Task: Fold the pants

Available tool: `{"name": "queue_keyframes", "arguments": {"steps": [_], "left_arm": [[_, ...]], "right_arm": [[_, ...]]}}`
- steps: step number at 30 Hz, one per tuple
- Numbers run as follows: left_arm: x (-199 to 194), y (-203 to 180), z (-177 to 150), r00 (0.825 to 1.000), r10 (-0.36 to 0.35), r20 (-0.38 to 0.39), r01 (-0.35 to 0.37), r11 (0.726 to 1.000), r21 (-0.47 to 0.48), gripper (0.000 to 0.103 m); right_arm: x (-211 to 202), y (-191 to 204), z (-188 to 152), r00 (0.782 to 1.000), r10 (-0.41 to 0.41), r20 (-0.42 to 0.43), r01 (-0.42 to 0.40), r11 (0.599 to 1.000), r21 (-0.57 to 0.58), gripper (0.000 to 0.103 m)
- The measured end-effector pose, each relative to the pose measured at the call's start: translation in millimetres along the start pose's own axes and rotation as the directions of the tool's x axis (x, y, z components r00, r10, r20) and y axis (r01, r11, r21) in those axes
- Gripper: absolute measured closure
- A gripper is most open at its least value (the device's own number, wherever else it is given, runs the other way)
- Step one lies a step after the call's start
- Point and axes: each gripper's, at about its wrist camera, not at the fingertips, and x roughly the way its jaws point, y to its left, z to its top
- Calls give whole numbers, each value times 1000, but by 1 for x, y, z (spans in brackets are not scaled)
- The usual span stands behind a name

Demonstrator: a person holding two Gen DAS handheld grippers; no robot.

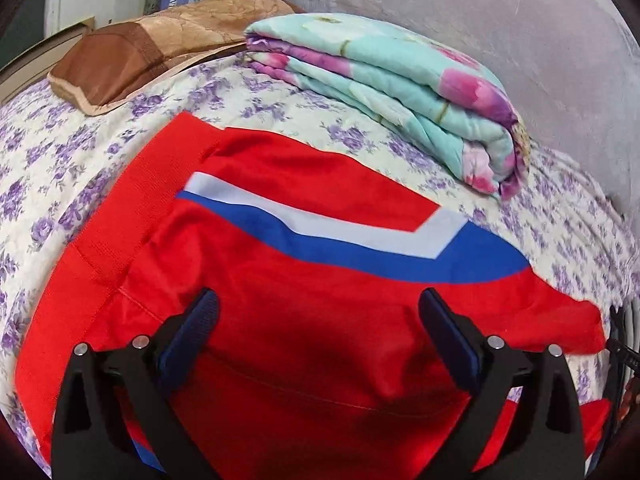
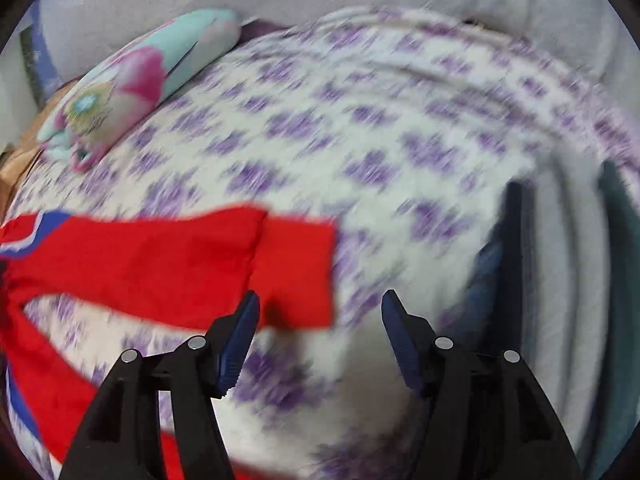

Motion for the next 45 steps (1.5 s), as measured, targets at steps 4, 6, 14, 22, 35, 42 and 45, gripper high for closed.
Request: {"name": "queue_keyframes", "arguments": {"steps": [4, 6, 14, 22, 35, 42, 45], "left_arm": [[5, -4, -3, 1000, 15, -14, -14, 999, 39, 5], [7, -1, -3, 1000, 5, -22, -5, 1000, 24, 5], [6, -1, 0, 1000, -4, -12, 4, 1000, 12, 5], [11, -3, -4, 1000, 18, -17, -17, 999, 38, 5], [39, 12, 56, 913, 406, -47, -387, 896, 218, 5], [32, 9, 97, 955, 288, -71, -237, 885, 401, 5], [57, 10, 99, 937, 326, -122, -215, 817, 535, 5]], "right_arm": [[15, 2, 9, 998, 64, 25, -67, 991, 113, 85], [1, -2, 16, 992, 121, 24, -123, 982, 146, 93], [-121, -47, 17, 934, 263, 243, -323, 912, 252, 92], [-19, -27, 14, 967, -254, 18, 248, 954, 170, 60], [15, 1, -2, 985, -170, 4, 169, 981, 100, 24], [-49, 45, 8, 967, -112, 229, 123, 992, -32, 23], [-66, 39, 2, 966, -9, 257, 6, 1000, 11, 21]]}}
